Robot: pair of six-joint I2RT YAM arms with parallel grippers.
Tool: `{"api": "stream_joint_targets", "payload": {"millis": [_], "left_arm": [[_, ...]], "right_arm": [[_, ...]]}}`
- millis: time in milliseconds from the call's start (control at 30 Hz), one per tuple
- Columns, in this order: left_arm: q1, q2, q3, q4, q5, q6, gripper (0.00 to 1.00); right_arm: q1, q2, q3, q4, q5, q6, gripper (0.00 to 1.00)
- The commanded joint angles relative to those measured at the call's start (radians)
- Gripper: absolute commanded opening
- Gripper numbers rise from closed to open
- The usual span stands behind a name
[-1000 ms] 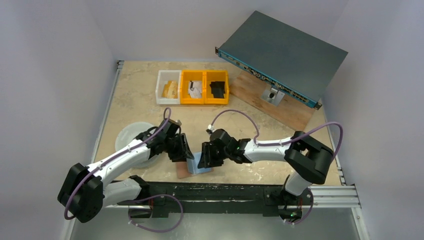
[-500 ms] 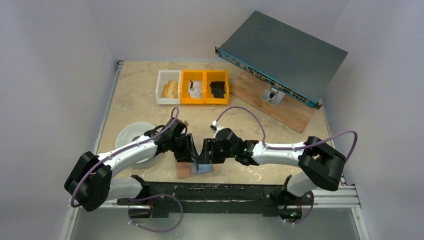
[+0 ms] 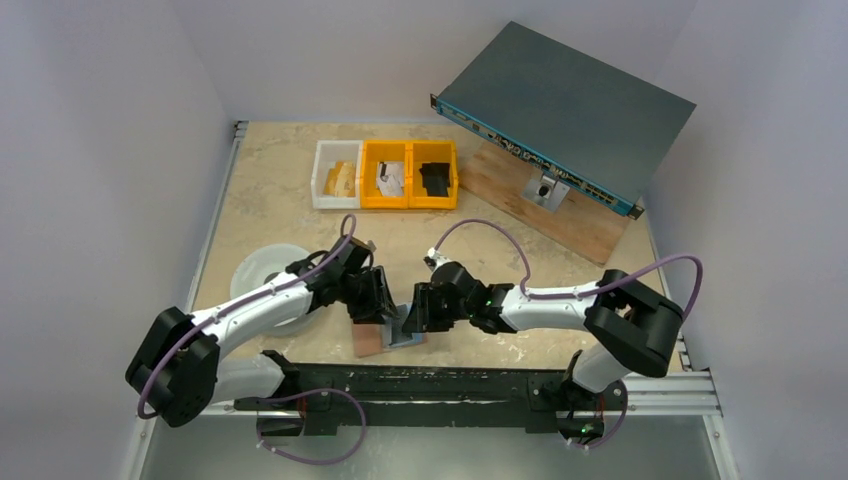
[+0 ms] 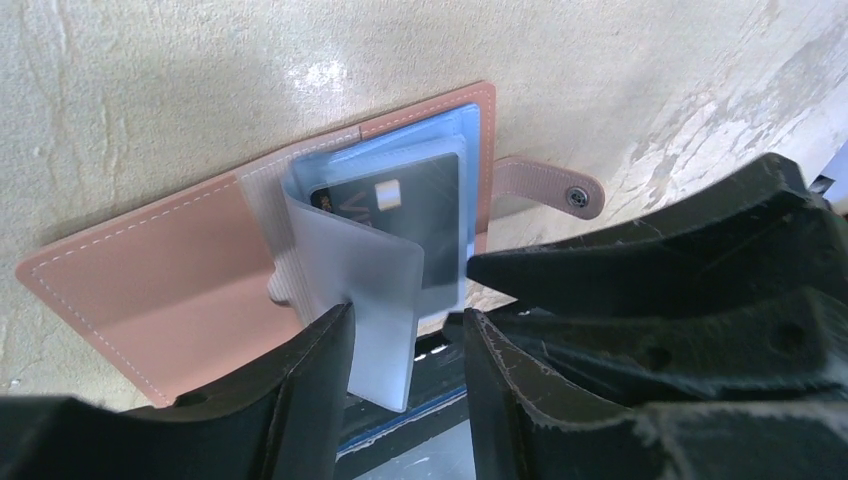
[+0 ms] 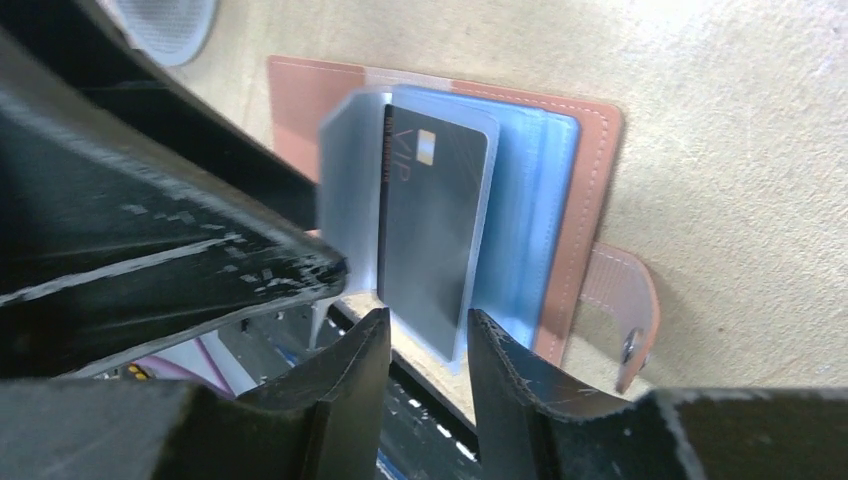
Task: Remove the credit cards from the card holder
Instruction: Remove the credit card from the card holder.
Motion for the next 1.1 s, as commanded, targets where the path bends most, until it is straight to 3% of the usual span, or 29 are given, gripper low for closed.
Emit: {"api": "stream_joint_targets", "payload": {"millis": [0,200,367,467,633,1067], "left_arm": [[-0.004,-0.039,0.017,-0.012,-0.019,0.009,0.44],[-0.002,-0.099,0.049,-0.123,-0.096,0.051,0.46],[-0.002,-0.184,0.154,-0.284,-0.204,0.116,0.53],[-0.003,-0.201,0.189,-0.305,-0.190,0.127,0.54],[-0.004,-0.168,0.145,-0.209,-0.093,0.081,0.51],[0.005,-0.011,-0.098,0.114,-0.035,-0.003,0.35]], "right_arm": [[-0.003,0.038,0.013,0.026,0.016,0.002,0.33],[-0.002,0.068,0.022,0.026,0.009,0.003,0.22],[-0.002,0.080,0.021,0.023,0.009,0.005,0.19],[-0.003,0.083,0.021,0.024,0.008,0.005,0.18],[-0.003,0.084,0.024,0.016,0.010,0.005,0.16],[-0.004,0.069,0.019,-0.009,0.016,-0.004,0.14]]}}
